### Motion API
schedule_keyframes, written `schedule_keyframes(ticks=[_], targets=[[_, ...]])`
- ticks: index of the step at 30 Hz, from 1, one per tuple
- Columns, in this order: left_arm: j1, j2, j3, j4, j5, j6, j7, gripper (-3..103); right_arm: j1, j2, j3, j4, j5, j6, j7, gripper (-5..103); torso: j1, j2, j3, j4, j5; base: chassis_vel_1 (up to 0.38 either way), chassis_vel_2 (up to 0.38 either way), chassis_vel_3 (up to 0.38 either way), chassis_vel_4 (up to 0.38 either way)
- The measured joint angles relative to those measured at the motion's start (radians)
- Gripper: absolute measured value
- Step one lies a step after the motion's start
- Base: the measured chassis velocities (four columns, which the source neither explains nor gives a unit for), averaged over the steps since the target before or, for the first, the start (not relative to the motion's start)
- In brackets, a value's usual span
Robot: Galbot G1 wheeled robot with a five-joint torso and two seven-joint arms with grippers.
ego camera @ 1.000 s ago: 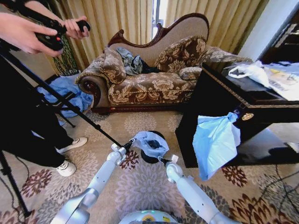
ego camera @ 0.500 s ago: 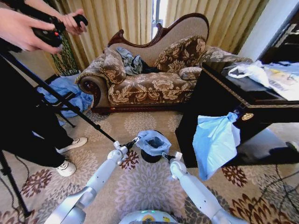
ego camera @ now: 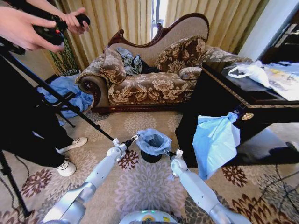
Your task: Place a garbage bag over the trash bin.
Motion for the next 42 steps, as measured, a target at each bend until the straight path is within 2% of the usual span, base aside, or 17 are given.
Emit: schedule_keyframes(ticks=[22, 29, 30, 42], targets=[[-0.053, 0.005, -0.026, 0.100, 0.017, -0.003, -0.013, 100, 0.110, 0.079, -0.020, -0.199, -0.127, 0.079, -0.099, 88, 0.000, 0.000, 0.000, 0.0000, -0.0001, 0.000, 0.000, 0.000, 0.000], [-0.064, -0.004, -0.016, 0.098, 0.027, -0.003, -0.038, 100, 0.124, 0.075, -0.021, -0.221, -0.161, 0.100, -0.118, 88, 0.000, 0.000, 0.000, 0.0002, 0.0001, 0.000, 0.000, 0.000, 0.000], [-0.064, -0.004, -0.014, 0.089, 0.028, -0.003, -0.043, 103, 0.124, 0.070, -0.022, -0.221, -0.163, 0.101, -0.118, 88, 0.000, 0.000, 0.000, 0.0002, 0.0001, 0.000, 0.000, 0.000, 0.000], [-0.080, 0.018, 0.035, 0.049, 0.039, 0.000, -0.106, 96, 0.137, 0.045, -0.024, -0.240, -0.185, 0.107, -0.149, 88, 0.000, 0.000, 0.000, 0.0001, 0.0000, 0.000, 0.000, 0.000, 0.000]])
